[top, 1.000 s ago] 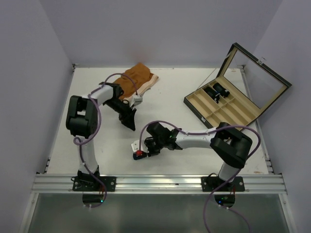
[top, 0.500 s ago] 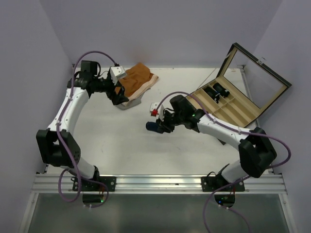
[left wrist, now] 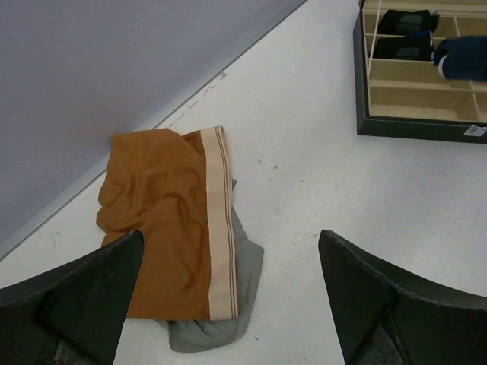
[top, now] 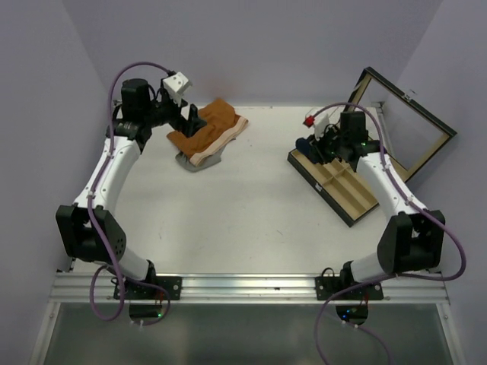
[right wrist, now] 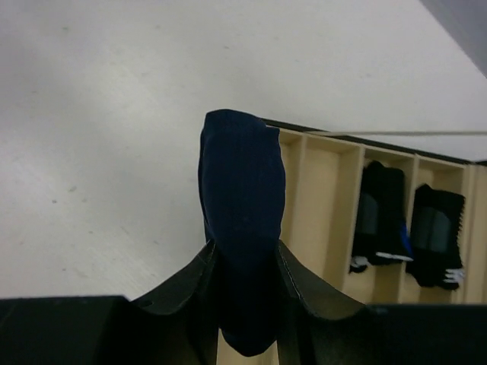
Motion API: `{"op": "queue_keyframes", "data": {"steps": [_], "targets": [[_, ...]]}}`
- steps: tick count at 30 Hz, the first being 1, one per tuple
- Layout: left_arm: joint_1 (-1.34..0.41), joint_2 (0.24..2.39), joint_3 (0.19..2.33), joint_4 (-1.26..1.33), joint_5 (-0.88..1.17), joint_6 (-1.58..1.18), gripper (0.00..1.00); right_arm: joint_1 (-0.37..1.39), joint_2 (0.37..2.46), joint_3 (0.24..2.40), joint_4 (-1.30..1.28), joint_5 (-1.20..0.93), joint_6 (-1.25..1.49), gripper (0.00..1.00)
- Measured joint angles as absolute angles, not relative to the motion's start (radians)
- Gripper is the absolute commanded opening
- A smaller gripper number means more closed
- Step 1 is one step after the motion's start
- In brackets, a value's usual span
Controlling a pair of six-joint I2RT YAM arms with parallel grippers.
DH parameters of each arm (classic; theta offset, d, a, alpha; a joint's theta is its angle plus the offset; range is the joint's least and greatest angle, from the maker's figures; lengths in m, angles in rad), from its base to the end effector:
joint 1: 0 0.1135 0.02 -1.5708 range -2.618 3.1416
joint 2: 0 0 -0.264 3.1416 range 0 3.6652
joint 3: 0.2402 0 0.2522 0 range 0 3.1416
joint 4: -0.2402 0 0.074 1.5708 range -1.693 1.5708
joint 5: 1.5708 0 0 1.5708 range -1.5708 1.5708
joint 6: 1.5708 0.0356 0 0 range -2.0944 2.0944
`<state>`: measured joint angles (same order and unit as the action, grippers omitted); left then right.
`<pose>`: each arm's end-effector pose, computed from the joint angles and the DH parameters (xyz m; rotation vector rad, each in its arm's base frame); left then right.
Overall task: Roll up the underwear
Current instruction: Place the rolled underwear into the container
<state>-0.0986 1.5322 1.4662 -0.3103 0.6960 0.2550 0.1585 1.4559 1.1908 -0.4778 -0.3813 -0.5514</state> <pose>0.3485 -0.0574 0.3838 0.7708 1.7321 -0.5679 0.3146 0.0637 0.2971 -0.9617 2.0452 0.2331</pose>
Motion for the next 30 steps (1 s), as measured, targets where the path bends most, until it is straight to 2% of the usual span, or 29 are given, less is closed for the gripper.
{"op": "queue_keyframes", "data": {"steps": [6, 13, 21, 30], "targets": [[-0.186, 1.528, 1.417, -0.282, 0.544, 0.266, 1.0, -0.063, 1.528, 1.279, -0.518, -0.37, -0.648, 0.0], [-0.228, 1.514, 1.377, -0.27, 0.507, 0.269, 1.0, -0.256, 1.632, 1.369, -0.586, -0.345, -0.818, 0.0], [-0.226, 1.514, 1.37, -0.271, 0.505, 0.253, 1.0, -0.298, 1.731, 1.376, -0.578, -0.271, -0.967, 0.0], [-0.226, 1.514, 1.359, -0.278, 0.496, 0.254, 1.0, -0.307, 1.746, 1.255, -0.438, -0.181, -1.061, 0.0]]}}
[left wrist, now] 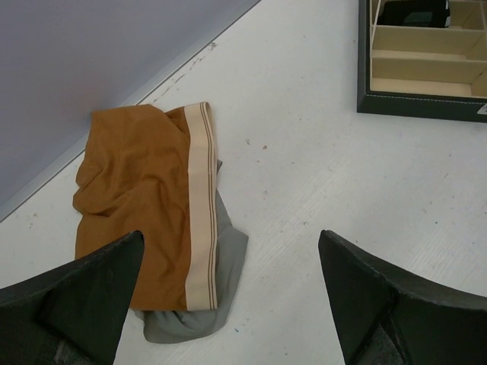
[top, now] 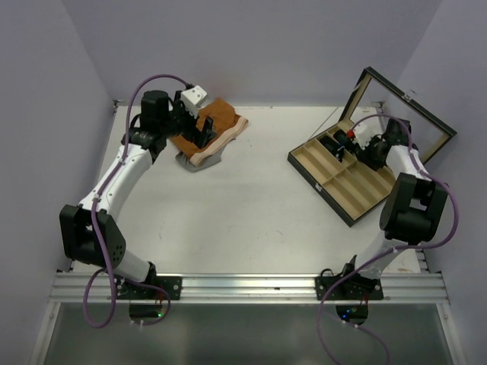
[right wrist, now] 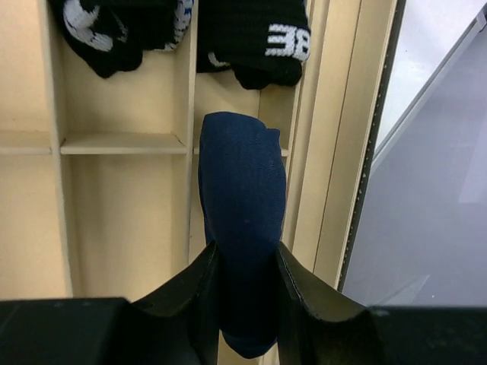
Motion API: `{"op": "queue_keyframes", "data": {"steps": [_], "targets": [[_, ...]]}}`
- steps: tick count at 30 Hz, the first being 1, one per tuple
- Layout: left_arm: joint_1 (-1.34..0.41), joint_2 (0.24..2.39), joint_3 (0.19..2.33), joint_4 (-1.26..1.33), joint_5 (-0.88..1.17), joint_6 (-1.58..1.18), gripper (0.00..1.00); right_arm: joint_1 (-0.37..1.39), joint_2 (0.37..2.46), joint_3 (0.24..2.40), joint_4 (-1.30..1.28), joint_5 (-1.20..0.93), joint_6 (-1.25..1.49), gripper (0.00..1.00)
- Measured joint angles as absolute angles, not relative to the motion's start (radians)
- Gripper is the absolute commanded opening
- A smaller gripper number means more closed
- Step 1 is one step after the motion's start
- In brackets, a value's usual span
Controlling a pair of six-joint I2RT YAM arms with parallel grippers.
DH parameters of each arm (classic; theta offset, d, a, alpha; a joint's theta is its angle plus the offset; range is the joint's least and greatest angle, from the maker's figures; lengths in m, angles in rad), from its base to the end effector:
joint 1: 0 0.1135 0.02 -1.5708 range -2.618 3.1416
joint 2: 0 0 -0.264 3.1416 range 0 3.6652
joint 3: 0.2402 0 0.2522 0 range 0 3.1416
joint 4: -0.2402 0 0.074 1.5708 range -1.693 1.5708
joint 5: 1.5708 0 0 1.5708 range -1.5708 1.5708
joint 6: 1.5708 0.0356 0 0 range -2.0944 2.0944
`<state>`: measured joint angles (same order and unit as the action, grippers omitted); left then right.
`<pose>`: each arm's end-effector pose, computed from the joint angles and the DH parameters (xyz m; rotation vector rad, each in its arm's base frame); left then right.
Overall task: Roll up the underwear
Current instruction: Place the rolled underwear into the container
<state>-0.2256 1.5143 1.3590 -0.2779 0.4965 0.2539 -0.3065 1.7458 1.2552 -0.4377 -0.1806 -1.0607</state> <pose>0.3392 -0.0953 0.3543 0.7716 1.8228 -0.4776 0.3600 -0.1072 0.2237 -0.9950 2.3068 -0.3515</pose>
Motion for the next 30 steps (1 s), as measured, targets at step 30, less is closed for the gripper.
{"op": "queue_keyframes", "data": {"steps": [30], "targets": [[-0.233, 1.528, 1.382, -0.335, 0.494, 0.253, 1.0, -0.416, 1.925, 1.323, -0.532, -0.274, -1.185, 0.19]]}}
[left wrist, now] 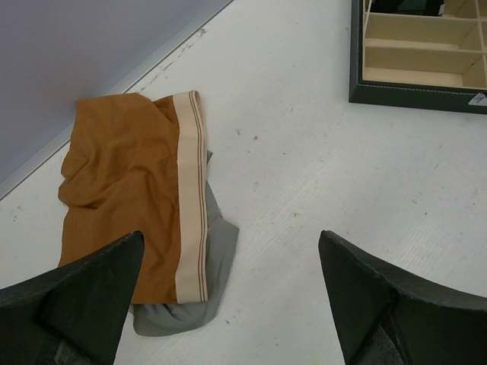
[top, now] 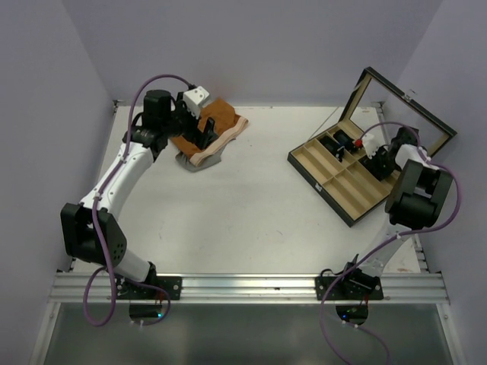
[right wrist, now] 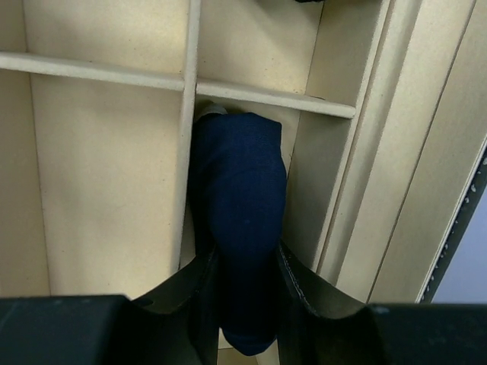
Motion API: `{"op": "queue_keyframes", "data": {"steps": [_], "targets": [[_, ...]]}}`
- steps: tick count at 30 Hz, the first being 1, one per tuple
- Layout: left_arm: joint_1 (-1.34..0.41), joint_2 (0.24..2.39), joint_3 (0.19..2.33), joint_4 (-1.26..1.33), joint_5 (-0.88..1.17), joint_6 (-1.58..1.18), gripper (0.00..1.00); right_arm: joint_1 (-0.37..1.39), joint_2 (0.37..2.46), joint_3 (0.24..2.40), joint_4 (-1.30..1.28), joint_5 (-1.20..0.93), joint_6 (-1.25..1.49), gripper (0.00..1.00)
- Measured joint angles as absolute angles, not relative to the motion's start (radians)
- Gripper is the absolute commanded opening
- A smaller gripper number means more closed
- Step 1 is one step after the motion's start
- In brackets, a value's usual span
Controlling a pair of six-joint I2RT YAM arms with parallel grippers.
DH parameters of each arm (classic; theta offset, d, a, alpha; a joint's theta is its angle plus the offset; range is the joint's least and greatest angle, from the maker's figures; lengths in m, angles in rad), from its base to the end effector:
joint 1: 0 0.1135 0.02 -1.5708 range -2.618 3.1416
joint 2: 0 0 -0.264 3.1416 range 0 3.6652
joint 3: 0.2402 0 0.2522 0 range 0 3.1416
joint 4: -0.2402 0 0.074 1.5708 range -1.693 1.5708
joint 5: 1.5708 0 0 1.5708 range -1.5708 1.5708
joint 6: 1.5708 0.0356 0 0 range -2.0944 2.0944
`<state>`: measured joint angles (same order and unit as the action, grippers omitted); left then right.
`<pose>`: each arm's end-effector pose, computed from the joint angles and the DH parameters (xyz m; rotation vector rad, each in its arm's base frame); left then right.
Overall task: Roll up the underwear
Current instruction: Place the rolled underwear into the container
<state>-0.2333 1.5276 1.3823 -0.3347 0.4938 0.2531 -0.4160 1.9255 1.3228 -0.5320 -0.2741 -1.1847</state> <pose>0.3396 -0.0981 0.3525 0.7787 1.8679 -0.4922 0.3636 -0.1501 0.1735 -1.0647 2.4173 -0.1662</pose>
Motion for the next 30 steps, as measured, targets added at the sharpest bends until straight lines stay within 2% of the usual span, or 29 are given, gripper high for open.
{"op": "queue_keyframes", "data": {"steps": [5, 17, 30], "targets": [[-0.242, 1.533, 1.394, -0.34, 0.493, 0.253, 1.0, -0.42, 1.937, 1.342, -0.553, -0.28, -1.187, 0.38], [-0.244, 1.541, 1.395, -0.338, 0.493, 0.253, 1.0, -0.423, 1.905, 1.347, -0.59, -0.305, -1.173, 0.49], [-0.244, 1.541, 1.376, -0.328, 0.493, 0.252, 1.0, -0.413, 1.752, 1.432, -0.751, -0.381, -1.135, 0.53]]}}
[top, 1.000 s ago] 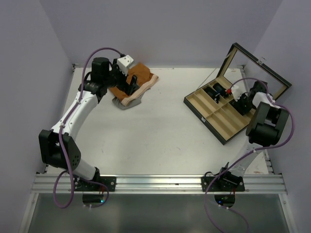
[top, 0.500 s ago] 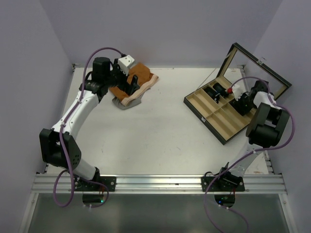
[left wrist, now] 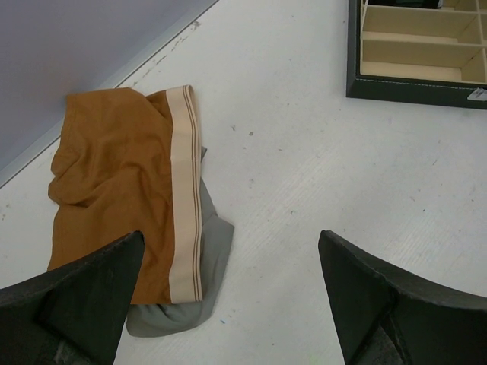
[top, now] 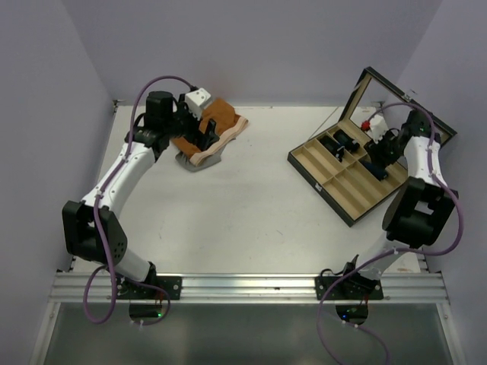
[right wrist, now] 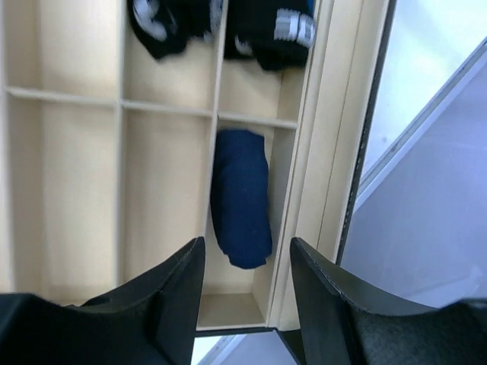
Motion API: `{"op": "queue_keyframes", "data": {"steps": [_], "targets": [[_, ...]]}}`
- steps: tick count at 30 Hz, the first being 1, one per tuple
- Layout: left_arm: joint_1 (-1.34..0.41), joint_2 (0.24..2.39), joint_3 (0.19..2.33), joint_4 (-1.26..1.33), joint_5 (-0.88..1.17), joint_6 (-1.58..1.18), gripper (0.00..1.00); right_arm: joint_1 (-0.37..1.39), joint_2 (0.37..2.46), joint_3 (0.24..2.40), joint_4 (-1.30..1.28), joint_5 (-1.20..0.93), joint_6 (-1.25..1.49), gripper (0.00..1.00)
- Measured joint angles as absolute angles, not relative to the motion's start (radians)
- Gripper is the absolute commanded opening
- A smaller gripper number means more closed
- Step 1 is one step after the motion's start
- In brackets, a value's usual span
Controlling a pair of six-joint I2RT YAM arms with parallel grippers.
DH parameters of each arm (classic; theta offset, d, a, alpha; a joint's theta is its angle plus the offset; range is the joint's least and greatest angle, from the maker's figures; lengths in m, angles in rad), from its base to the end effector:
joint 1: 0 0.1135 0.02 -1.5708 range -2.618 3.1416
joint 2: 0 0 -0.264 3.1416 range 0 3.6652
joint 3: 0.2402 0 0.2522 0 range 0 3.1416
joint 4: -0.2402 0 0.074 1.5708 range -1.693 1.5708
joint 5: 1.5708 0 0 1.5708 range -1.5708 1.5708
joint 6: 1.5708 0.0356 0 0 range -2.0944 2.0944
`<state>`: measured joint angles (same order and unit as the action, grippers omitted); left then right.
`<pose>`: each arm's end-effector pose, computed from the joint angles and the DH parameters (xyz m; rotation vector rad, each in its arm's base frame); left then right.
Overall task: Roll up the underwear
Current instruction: Place the rolled underwear into the container
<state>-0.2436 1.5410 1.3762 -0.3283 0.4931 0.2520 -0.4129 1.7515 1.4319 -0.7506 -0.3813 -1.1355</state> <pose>0.3418 -0.1023 0.3465 0.7879 1.8784 -0.5019 0.3444 -0.1364 0.2593 -1.0080 2.3155 -0.1028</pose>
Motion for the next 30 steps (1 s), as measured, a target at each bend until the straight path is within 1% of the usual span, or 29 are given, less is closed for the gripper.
{"op": "queue_keyframes", "data": {"steps": [2, 4, 9, 12, 14, 15, 17, 22, 26, 30], "targets": [[-0.244, 1.544, 1.377, -0.335, 0.493, 0.248, 1.0, -0.382, 1.725, 1.458, -0.778, -0.385, -1.095, 0.54], [-0.242, 1.562, 1.391, -0.361, 0.494, 0.244, 1.0, -0.311, 1.691, 1.478, -0.792, -0.385, -1.04, 0.59], [-0.195, 1.627, 1.406, -0.434, 0.549, 0.224, 1.0, -0.022, 1.621, 1.494, -0.783, -0.414, -0.841, 0.63], [-0.12, 1.656, 1.406, -0.479, 0.597, 0.22, 1.0, 0.148, 1.619, 1.477, -0.734, -0.444, -0.678, 0.66], [-0.085, 1.666, 1.406, -0.505, 0.607, 0.228, 1.0, 0.235, 1.619, 1.438, -0.685, -0.468, -0.578, 0.77], [-0.072, 1.668, 1.404, -0.517, 0.607, 0.232, 1.0, 0.276, 1.623, 1.407, -0.659, -0.48, -0.526, 0.88], [-0.063, 1.669, 1.391, -0.535, 0.605, 0.252, 1.0, 0.344, 1.633, 1.382, -0.651, -0.499, -0.469, 0.98], [-0.068, 1.662, 1.291, -0.556, 0.581, 0.317, 1.0, 0.453, 1.668, 1.289, -0.596, -0.551, -0.331, 0.99], [-0.068, 1.633, 1.16, -0.571, 0.543, 0.345, 1.0, 0.492, 1.682, 1.222, -0.568, -0.551, -0.281, 0.99], [-0.068, 1.594, 1.109, -0.579, 0.535, 0.355, 1.0, 0.496, 1.682, 1.203, -0.558, -0.547, -0.261, 0.99]]}}
